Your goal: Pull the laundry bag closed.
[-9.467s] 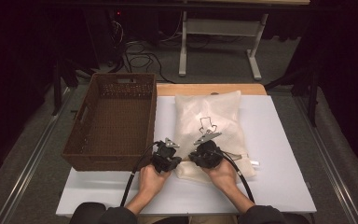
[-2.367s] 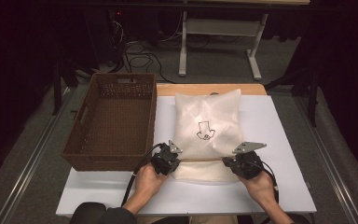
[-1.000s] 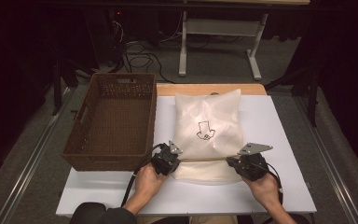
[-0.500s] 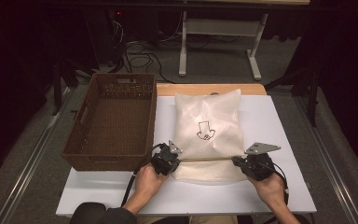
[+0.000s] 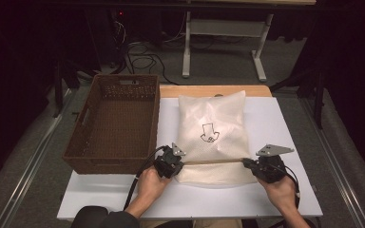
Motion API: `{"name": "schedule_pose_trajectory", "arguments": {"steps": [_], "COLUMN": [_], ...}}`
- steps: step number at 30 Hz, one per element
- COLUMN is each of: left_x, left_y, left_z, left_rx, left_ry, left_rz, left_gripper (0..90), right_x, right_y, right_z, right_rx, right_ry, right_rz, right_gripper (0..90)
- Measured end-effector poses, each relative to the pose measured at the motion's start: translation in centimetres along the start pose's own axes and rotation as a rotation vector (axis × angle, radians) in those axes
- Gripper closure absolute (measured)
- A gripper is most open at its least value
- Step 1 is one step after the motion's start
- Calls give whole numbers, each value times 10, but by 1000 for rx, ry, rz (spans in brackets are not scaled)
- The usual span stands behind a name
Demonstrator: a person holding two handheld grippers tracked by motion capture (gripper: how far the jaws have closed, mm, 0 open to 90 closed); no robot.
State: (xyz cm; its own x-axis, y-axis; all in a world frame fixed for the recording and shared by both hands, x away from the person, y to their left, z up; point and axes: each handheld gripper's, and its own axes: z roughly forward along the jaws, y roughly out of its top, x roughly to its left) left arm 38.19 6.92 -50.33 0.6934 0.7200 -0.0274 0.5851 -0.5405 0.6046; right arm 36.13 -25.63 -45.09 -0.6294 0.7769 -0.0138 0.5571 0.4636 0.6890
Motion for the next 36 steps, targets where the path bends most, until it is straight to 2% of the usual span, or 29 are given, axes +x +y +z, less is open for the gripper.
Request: {"name": "schedule_pose_trajectory", "arguments": {"steps": [12, 23, 32, 36], "left_x": [0, 0, 0, -1], "left_y": [0, -1, -1, -2], "left_z": [0, 0, 0, -1], "left_rx": [-4, -6, -10, -16], "left_ry": [1, 1, 0, 13], "left_rz": [3, 5, 8, 16], "left_gripper": [875, 873, 874, 878], "right_x": [-14, -25, -34, -37], "right_y": [-6, -10, -13, -14], "right_z": [-6, 0, 4, 6], "right_rx": [0, -7, 21, 24], "right_ry": [-7, 3, 0, 0], "right_rz": [51, 92, 117, 125], "right_gripper": [882, 881, 882, 881]}}
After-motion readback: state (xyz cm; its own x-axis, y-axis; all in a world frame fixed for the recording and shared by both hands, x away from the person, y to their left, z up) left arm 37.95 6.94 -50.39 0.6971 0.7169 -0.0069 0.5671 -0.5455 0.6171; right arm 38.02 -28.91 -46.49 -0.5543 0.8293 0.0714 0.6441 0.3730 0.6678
